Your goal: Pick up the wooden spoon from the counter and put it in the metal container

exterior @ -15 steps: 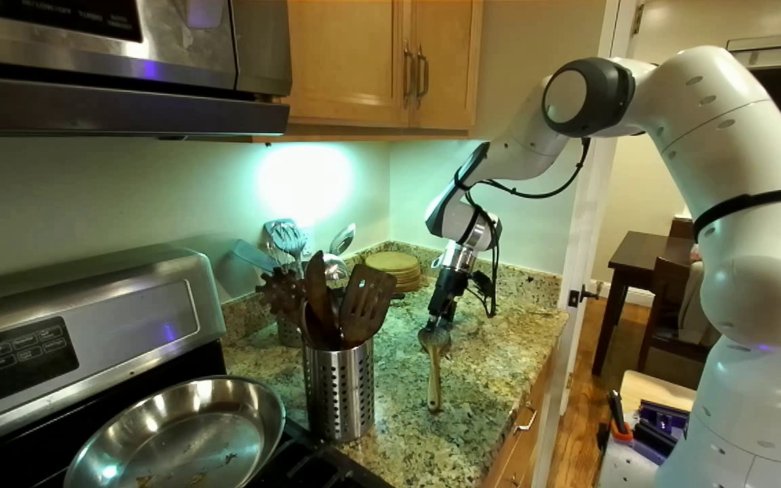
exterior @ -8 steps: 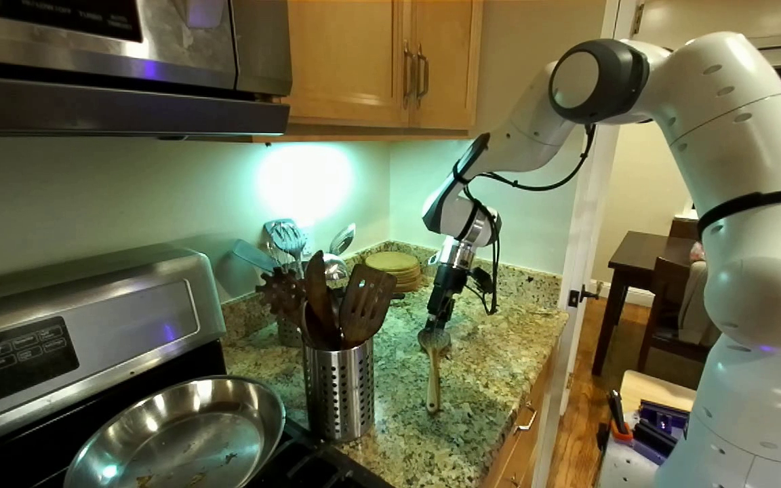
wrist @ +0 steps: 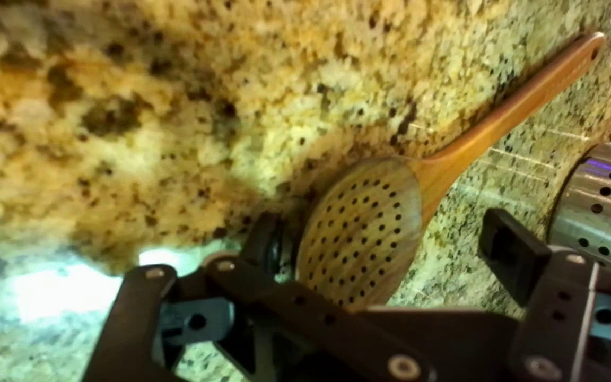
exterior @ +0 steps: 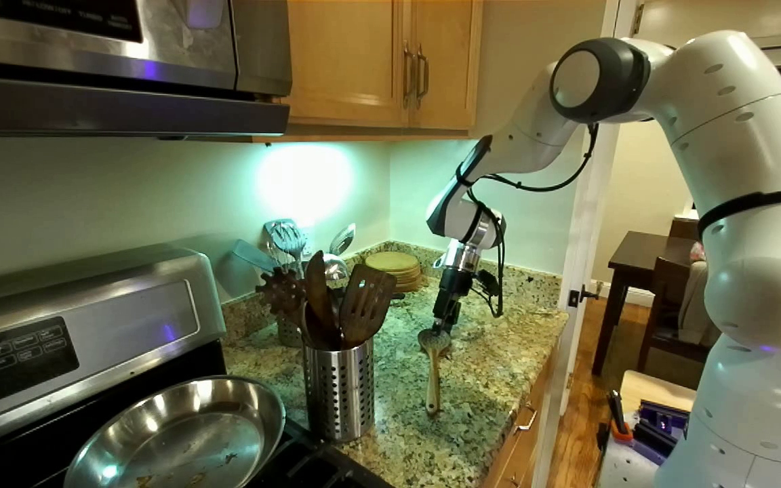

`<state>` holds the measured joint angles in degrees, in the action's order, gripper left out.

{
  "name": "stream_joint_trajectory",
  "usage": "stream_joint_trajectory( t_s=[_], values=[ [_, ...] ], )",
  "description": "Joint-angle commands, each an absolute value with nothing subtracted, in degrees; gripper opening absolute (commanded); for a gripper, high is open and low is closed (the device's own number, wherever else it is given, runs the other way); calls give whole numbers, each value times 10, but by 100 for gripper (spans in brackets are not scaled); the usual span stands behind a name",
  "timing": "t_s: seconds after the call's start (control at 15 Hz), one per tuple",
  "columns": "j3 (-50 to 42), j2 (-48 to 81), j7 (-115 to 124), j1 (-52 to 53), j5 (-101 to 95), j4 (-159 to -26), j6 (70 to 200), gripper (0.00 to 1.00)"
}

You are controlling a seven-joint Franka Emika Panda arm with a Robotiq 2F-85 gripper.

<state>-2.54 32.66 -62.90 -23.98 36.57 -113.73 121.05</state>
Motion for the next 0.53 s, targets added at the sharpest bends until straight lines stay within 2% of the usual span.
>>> stream_joint_trajectory(
  t_s=[0.0, 0.13, 0.27, 0.47],
  values=[
    [-35, 311, -630, -235, 359, -1160, 1220, 79],
    [-35, 311, -632, -236, 361, -1158, 1220, 69],
    [-34, 311, -633, -236, 367, -1158, 1226, 66],
    [-32, 310, -635, -236, 376, -1160, 1235, 72]
  ],
)
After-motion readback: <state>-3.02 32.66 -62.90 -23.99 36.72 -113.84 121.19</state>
